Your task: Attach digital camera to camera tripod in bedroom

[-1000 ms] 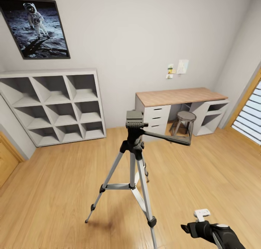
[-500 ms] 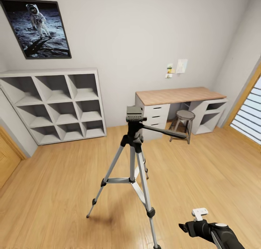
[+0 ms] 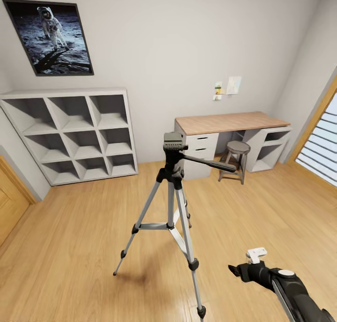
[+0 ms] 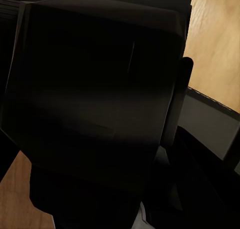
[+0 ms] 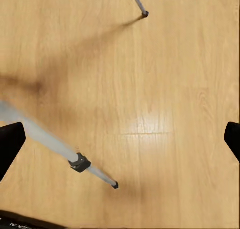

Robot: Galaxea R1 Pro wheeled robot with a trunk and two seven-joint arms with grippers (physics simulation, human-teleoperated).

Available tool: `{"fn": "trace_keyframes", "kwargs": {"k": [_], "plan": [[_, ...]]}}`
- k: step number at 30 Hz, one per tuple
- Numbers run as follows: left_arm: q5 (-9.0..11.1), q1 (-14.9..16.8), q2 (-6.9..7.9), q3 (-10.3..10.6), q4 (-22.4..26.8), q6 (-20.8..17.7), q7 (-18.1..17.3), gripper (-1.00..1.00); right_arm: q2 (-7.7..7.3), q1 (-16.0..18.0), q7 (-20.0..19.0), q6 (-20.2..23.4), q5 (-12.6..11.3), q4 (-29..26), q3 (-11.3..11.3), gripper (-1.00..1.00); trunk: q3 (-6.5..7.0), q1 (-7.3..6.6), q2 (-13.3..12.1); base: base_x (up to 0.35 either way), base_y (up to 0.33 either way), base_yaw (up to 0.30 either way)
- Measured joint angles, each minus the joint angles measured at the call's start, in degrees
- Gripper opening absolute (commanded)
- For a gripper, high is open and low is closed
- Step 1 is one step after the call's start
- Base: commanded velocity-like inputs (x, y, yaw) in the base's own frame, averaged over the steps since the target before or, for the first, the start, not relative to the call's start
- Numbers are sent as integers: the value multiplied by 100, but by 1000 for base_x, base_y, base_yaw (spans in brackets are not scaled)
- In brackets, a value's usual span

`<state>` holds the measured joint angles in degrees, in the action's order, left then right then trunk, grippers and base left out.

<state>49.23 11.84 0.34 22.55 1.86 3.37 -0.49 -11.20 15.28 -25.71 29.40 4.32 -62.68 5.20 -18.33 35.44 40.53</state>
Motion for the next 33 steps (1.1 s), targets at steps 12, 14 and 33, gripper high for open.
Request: {"fn": "trace_keyframes", "kwargs": {"k": [12,14,33], "plan": [[-58,0,-22,16,5,0,-6,-100,875,1418,-15,2151,-41,-1418,-884,100,0,0,-1,0,0,0],[-68,0,-24,16,5,-1,-7,-100,949,1581,-104,2242,-50,-1318,-947,100,-1,0,-1,0,0,0],[8,0,-9,0,0,0,-1,-100,1198,1694,-734,2582,15,-1202,-1552,100,-1,0,0,0,0,0]]}}
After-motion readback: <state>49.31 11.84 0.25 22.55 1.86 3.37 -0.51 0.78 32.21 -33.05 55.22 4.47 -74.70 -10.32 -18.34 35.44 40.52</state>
